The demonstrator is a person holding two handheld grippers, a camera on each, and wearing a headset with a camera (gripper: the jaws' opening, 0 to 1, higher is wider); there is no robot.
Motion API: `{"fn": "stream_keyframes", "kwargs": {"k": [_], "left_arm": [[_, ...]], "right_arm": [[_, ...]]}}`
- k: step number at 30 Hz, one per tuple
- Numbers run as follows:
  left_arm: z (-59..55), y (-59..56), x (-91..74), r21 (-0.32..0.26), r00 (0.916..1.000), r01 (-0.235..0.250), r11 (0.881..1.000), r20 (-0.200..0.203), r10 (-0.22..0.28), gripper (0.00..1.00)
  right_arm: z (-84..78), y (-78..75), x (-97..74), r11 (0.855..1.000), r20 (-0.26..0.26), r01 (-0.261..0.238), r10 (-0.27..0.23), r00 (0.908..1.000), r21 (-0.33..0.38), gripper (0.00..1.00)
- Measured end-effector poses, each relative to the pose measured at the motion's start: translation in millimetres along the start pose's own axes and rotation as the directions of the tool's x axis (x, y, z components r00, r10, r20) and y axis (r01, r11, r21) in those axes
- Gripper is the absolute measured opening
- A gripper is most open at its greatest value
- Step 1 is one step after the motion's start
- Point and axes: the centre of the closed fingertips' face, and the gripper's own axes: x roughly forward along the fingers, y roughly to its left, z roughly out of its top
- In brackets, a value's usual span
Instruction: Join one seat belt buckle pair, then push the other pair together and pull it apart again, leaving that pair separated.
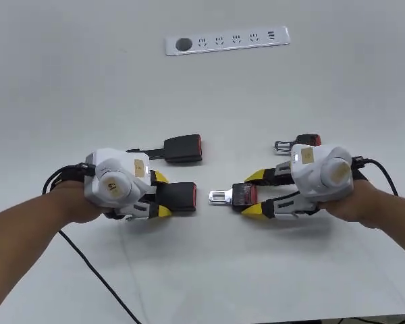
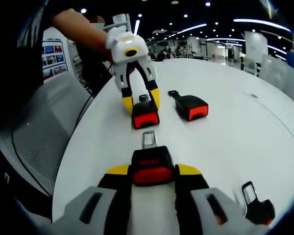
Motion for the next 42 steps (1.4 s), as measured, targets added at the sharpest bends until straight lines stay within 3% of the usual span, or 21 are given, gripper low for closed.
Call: {"fn": "stream_keyframes", "kwargs": {"k": [22,42], "left_arm": [[-2.2,0.9,1.4,0.001,0.9999,0.003,1.0,-0.013,-0.003,0.33],[-0.7,0.3,3.1,0.036,0.9985,0.022,0.999,-0.05,-0.02,0.33]], "right_arm": [[19.2,2.0,34.3,1.0,-0.01,-0.016,0.016,0.9998,-0.015,0.35],[25.5,5.0,45.3,1.0,-0.021,-0.015,0.015,0.9997,-0.014,0.34]]}}
